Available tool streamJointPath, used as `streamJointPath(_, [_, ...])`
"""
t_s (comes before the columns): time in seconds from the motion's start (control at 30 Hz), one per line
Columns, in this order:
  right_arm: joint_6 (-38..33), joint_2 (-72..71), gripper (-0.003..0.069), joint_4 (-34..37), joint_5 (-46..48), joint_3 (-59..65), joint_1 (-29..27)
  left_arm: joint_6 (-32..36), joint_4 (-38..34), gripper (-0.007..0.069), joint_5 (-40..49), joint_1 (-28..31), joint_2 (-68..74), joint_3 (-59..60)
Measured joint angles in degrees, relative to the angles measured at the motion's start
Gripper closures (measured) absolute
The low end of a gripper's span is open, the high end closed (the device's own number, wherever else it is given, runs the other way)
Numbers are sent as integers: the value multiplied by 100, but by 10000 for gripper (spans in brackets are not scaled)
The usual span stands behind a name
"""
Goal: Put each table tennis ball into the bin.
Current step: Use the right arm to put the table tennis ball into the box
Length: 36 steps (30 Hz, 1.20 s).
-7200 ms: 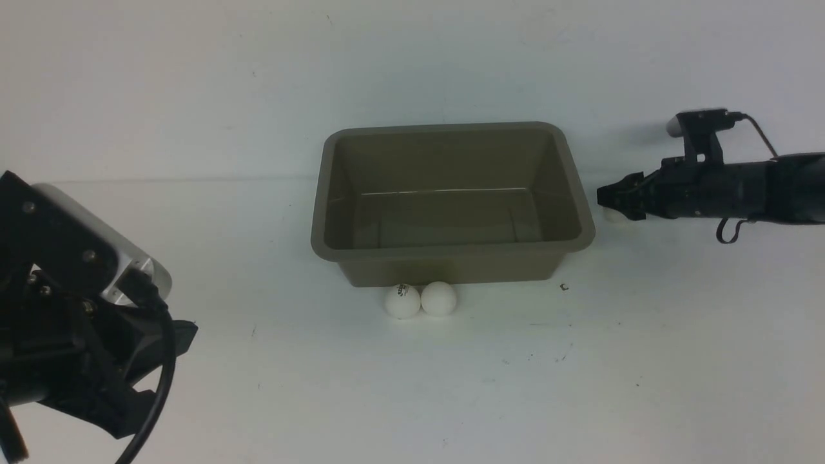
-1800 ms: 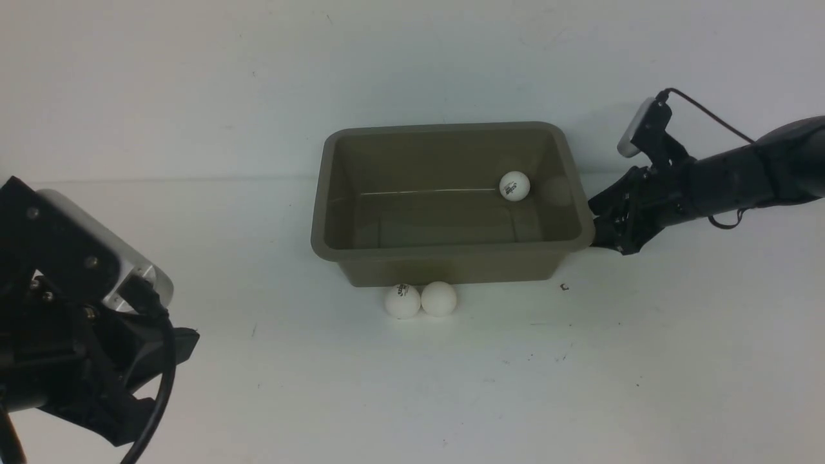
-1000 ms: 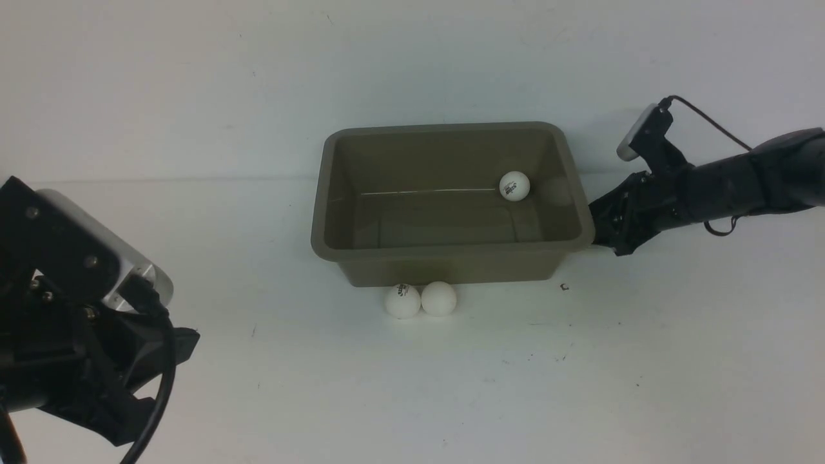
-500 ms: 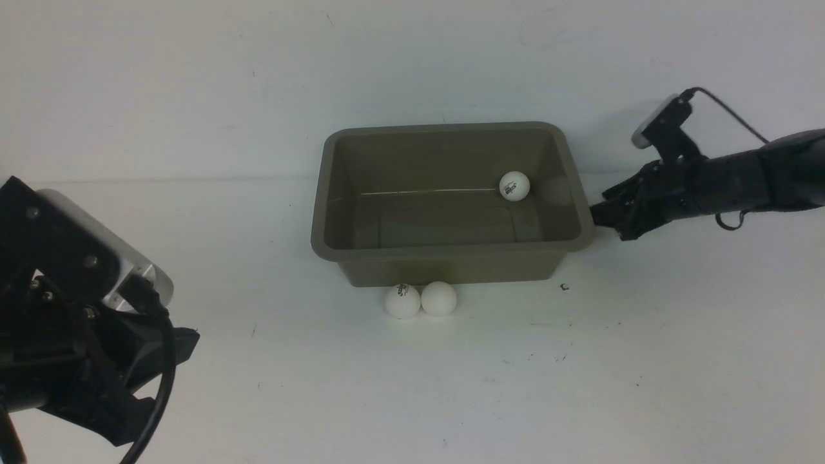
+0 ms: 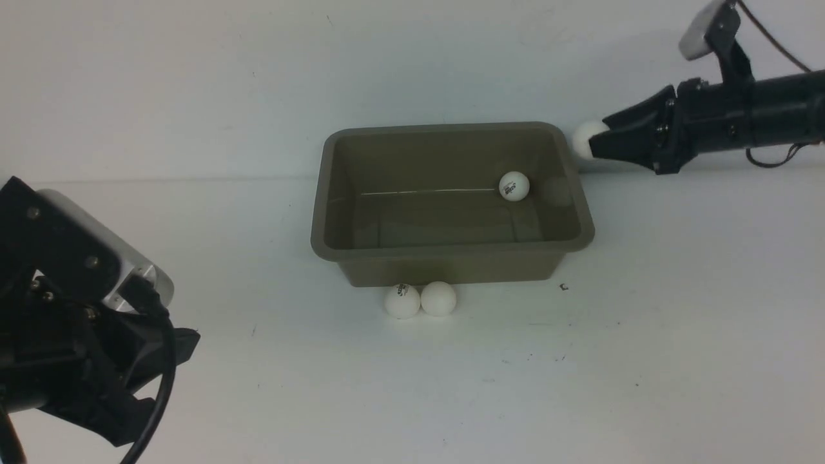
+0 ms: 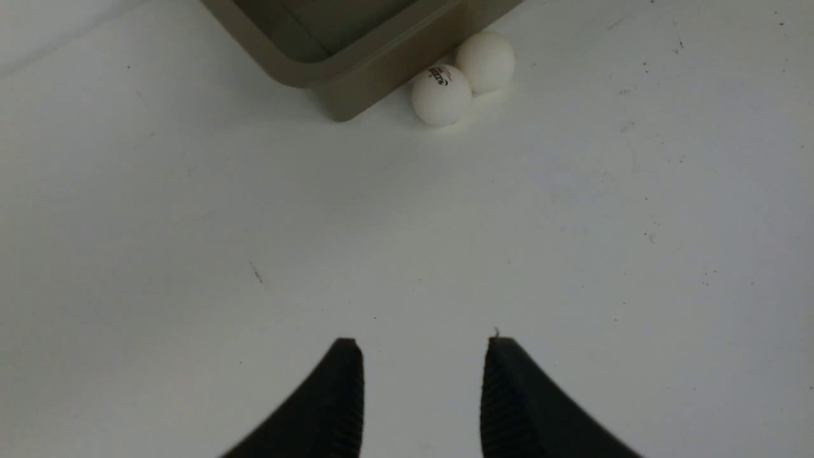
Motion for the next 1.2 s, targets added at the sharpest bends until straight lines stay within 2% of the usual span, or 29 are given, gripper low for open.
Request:
streamJointPath(0.17, [304, 57, 348, -177, 101, 0, 203, 0, 0, 384, 0, 0, 0, 0])
streamJointPath(0.37, [450, 240, 348, -372, -282, 0, 440, -4, 0, 384, 0, 0, 0, 0])
streamJointPath(0.5, [609, 436, 348, -234, -871, 0, 606, -4, 0, 384, 0, 0, 0, 0])
streamJointPath(0.77, [616, 557, 348, 172, -1096, 0, 715, -4, -6, 384, -5, 0, 0, 0])
streamJointPath(1.0, [651, 557, 260, 596, -1289, 0, 715, -4, -6, 384, -5, 0, 0, 0])
streamJointPath(1.2, [663, 557, 234, 883, -1350, 0, 715, -4, -12, 384, -5, 0, 0, 0])
